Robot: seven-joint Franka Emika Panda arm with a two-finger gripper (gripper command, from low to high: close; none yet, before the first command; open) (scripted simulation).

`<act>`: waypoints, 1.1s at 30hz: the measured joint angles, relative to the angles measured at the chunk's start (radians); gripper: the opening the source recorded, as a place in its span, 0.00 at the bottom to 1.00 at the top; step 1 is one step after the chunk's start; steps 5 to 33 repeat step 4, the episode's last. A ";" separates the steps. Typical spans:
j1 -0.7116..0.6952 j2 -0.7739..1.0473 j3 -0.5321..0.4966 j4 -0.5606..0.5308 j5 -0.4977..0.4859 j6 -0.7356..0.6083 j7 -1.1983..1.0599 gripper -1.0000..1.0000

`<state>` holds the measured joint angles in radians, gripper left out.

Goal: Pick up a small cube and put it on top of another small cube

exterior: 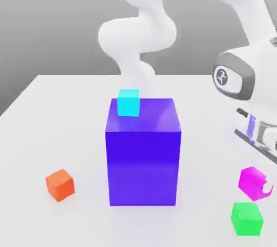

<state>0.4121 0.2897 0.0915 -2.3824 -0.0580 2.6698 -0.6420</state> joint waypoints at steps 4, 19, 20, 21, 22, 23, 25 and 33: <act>0.003 0.033 -0.005 0.002 -0.006 0.030 0.004 1.00; 0.003 0.033 -0.005 0.002 -0.006 0.030 0.004 1.00; 0.003 0.033 -0.005 0.002 -0.006 0.030 0.004 1.00; 0.003 0.033 -0.005 0.002 -0.006 0.030 0.004 1.00; 0.003 0.033 -0.005 0.002 -0.006 0.030 0.004 1.00; 0.003 0.033 -0.005 0.002 -0.006 0.030 0.004 1.00; 0.003 0.033 -0.005 0.002 -0.006 0.030 0.004 1.00; 0.003 0.033 -0.005 0.002 -0.006 0.030 0.004 1.00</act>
